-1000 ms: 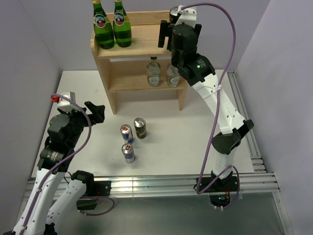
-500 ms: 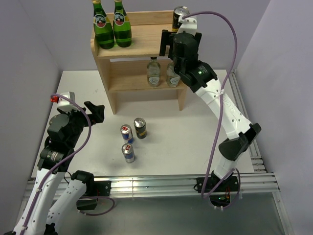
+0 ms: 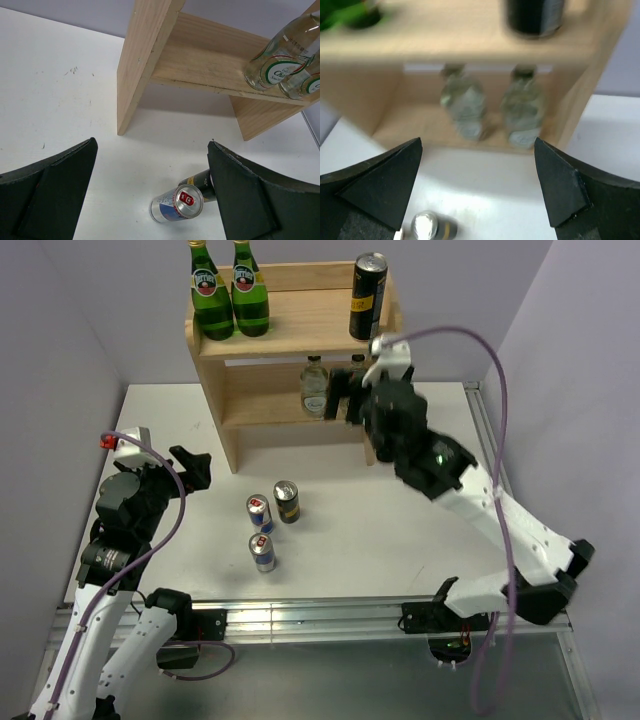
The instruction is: Place and organize the beverage onto the shelf
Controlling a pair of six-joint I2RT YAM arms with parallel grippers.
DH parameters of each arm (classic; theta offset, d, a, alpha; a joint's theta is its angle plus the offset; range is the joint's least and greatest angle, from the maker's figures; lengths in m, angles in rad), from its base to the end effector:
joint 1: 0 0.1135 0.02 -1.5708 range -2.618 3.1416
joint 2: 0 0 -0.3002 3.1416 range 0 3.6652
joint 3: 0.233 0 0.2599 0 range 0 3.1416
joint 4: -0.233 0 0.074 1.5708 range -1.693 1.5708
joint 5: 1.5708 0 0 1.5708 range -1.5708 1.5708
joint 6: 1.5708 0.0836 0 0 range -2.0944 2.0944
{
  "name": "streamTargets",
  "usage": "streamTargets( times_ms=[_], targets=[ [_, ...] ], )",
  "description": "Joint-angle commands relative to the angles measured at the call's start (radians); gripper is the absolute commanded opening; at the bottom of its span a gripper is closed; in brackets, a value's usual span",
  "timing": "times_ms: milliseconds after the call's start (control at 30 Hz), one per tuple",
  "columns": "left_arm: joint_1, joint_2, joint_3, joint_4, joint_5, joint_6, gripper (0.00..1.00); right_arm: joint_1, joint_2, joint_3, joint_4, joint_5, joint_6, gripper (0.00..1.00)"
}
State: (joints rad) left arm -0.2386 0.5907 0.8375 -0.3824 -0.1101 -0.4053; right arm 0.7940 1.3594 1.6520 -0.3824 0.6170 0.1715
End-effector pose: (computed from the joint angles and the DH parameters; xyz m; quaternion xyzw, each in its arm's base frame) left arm 0.1546 -0.0282 0.3794 -0.0987 0.7466 -0.1684 0.6360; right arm 0.2612 0.1968 0.5247 -0.0204 0.7322 0.0999 0.6734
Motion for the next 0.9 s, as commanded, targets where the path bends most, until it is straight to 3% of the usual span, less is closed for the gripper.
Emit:
streamTargets(
  times_ms=[0,67,167,267,367,633,867],
  targets=[
    [0.009,-0.003,0.000,0.028,0.003,0.013,0.99,0.152,-0.173,-0.209,0.088,-0.060,0.040,1.00],
    [0.012,-0.003,0.000,0.028,0.006,0.013,0.99,0.188,-0.285,-0.355,0.143,-0.231,0.130,1.00],
    [0.015,-0.002,0.000,0.030,0.009,0.013,0.99,0.201,-0.382,-0.739,0.362,-0.394,0.238,1.00],
    [0.021,-0.002,0.000,0.031,0.012,0.013,0.99,0.217,-0.379,-0.941,0.507,-0.422,0.305,1.00],
    [0.024,0.000,0.000,0.028,0.009,0.013,0.99,0.223,-0.309,-1.043,0.630,-0.436,0.342,1.00],
    [0.025,0.008,-0.002,0.028,0.001,0.013,0.99,0.257,-0.010,-1.037,0.826,-0.367,0.277,1.00],
    [0.025,0.011,0.000,0.028,0.009,0.013,0.99,0.255,0.144,-0.966,0.950,-0.313,0.235,1.00]
  ],
)
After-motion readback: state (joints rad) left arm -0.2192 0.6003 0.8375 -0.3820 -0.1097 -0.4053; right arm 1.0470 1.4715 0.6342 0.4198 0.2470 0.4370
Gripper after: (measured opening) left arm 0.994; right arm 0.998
